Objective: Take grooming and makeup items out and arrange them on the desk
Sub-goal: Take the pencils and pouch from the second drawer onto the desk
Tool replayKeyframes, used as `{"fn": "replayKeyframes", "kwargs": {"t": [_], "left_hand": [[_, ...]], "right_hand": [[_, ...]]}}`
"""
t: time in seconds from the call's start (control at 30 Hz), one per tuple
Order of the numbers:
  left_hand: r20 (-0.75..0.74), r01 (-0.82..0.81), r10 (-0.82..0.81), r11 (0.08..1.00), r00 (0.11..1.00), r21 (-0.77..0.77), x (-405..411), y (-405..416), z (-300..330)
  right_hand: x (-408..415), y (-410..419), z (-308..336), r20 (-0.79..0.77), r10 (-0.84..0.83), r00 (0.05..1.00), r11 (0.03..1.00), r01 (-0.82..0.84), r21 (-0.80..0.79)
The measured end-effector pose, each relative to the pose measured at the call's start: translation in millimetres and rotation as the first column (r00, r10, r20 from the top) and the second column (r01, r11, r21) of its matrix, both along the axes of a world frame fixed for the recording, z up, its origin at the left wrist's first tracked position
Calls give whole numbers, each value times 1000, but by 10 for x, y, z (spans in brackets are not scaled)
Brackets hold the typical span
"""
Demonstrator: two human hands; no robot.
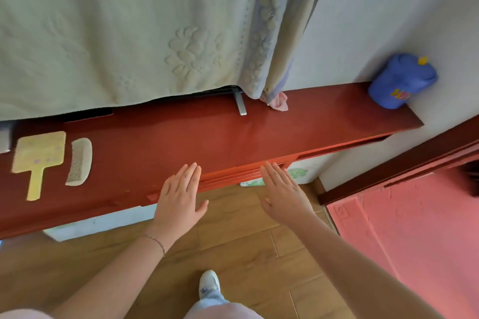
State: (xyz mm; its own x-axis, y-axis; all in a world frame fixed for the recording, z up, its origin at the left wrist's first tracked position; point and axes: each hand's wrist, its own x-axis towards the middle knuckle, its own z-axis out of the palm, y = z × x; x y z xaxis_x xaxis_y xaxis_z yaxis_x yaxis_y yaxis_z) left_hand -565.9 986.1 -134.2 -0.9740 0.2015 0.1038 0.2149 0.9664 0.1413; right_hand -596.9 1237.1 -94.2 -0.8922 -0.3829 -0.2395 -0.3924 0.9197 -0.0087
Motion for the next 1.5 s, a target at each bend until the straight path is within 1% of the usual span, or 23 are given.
{"fn": "replayKeyframes", "kwargs": {"t": [0.2,0.33,0.47,0.57,0.6,0.63,0.67,0.7,0.73,0.77,0.8,0.83,0.87,0.9,0.93,0.97,1.0,1.03,1.07,1.13,1.23,1.37,1.5], "left_hand": [[33,-143,144,989,989,-20,19,-153,-7],[63,-198,201,978,977,-59,37,-171,-18],[93,-251,258,965,962,-81,94,-126,-70],[131,-334,340,940,931,-66,151,-49,-109],[139,-369,371,929,918,-44,174,-17,-121],[139,-404,399,915,906,4,201,23,-140],[134,-442,429,893,893,87,235,67,-165],[149,-487,464,850,873,203,274,119,-168],[176,-545,516,771,838,330,320,182,-142],[218,-612,586,643,780,460,356,244,-128],[305,-682,652,460,694,568,392,287,-168],[449,-744,675,228,586,629,396,318,-191],[619,-777,622,-27,480,630,367,316,-241],[764,-752,497,-288,412,593,321,299,-314],[864,-683,328,-529,382,503,274,276,-404],[905,-576,180,-719,385,388,211,249,-477],[918,-480,98,-828,386,290,143,210,-556],[923,-416,64,-879,380,232,75,178,-626],[929,-390,58,-897,366,210,4,159,-683],[939,-365,56,-912,339,186,-121,138,-827],[946,-307,33,-942,322,138,-259,124,-971],[926,-216,26,-970,376,115,-383,77,-1079],[928,-210,46,-969,369,131,-416,24,-1158]], "right_hand": [[-327,-266,-20,24,143,989,989,-144,21],[-472,-386,-105,26,206,978,979,-206,-6],[-561,-403,-230,102,231,968,973,-232,-1],[-612,-369,-272,136,262,955,965,-261,-27],[-615,-349,-262,126,284,951,958,-275,-83],[-604,-318,-251,112,295,949,945,-272,-180],[-572,-279,-226,111,281,953,922,-236,-306],[-519,-228,-214,143,239,960,883,-153,-444],[-456,-177,-202,219,173,960,824,-20,-566],[-392,-121,-217,344,91,935,749,163,-642],[-342,-80,-249,496,2,868,656,373,-656],[-307,-42,-318,639,-87,764,547,572,-611],[-308,-14,-424,757,-157,635,422,736,-530],[-344,9,-570,853,-191,486,277,860,-428],[-389,31,-733,926,-185,328,120,943,-311],[-446,44,-888,970,-150,191,-29,980,-198],[-512,52,-1030,990,-115,87,-153,983,-104],[-580,50,-1157,996,-87,8,-251,968,-30],[-652,41,-1262,997,-61,-42,-325,946,20],[-764,-4,-1417,997,-21,-76,-422,905,60],[-884,-99,-1530,997,-8,-77,-489,870,63],[-1022,-202,-1615,998,46,-48,-592,803,65],[-1010,-209,-1674,999,45,-26,-618,785,49]]}}
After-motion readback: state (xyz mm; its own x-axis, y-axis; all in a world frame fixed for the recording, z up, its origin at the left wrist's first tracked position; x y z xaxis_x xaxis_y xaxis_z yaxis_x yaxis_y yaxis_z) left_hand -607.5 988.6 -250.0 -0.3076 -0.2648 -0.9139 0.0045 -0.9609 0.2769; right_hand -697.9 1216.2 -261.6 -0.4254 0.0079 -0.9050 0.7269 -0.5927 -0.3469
